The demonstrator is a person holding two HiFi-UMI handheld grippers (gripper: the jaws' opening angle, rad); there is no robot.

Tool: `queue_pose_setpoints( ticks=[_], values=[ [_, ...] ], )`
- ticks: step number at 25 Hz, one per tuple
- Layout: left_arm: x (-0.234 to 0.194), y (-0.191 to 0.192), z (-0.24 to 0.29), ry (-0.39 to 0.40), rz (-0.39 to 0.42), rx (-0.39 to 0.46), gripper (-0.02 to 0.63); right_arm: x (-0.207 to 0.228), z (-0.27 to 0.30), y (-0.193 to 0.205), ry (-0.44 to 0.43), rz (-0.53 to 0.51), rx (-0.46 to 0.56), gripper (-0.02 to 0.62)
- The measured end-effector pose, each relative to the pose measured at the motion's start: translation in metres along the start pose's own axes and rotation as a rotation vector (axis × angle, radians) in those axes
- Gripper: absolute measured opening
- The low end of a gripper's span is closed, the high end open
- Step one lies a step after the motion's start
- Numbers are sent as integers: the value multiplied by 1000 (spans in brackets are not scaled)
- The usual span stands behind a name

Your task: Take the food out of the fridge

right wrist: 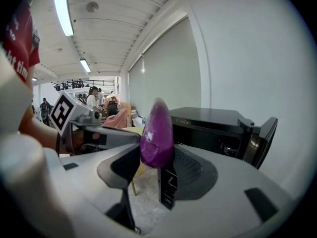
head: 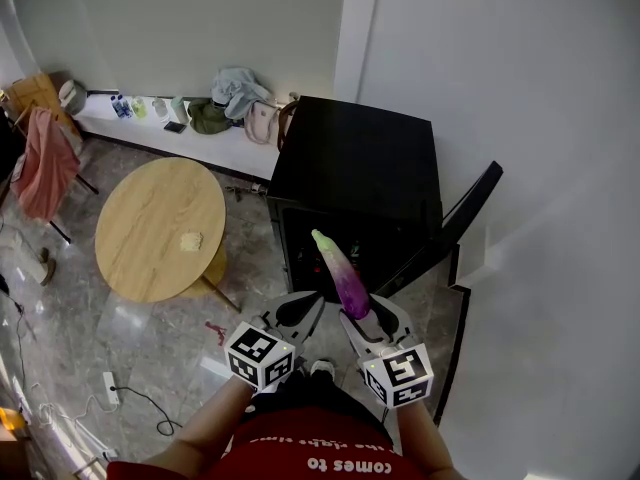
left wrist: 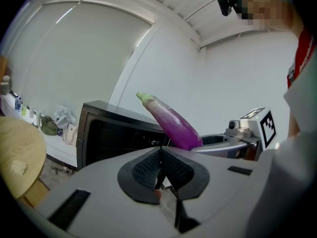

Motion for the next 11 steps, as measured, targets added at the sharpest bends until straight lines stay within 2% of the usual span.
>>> queue_pose_setpoints(
  ticks=[11],
  values=[
    [4,-5,-2,2,18,4,9,-2,-5,-10,-1,-7,26,213]
  ],
)
Point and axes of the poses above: the fingertips, and each gripper's own axes: z forward along the fingers, x to its right, y out of its underside, the point moved 4 cm from there along -z, backward along the fingers, and after that the axes turned 2 degrees about -z, right-handed, at the moved point
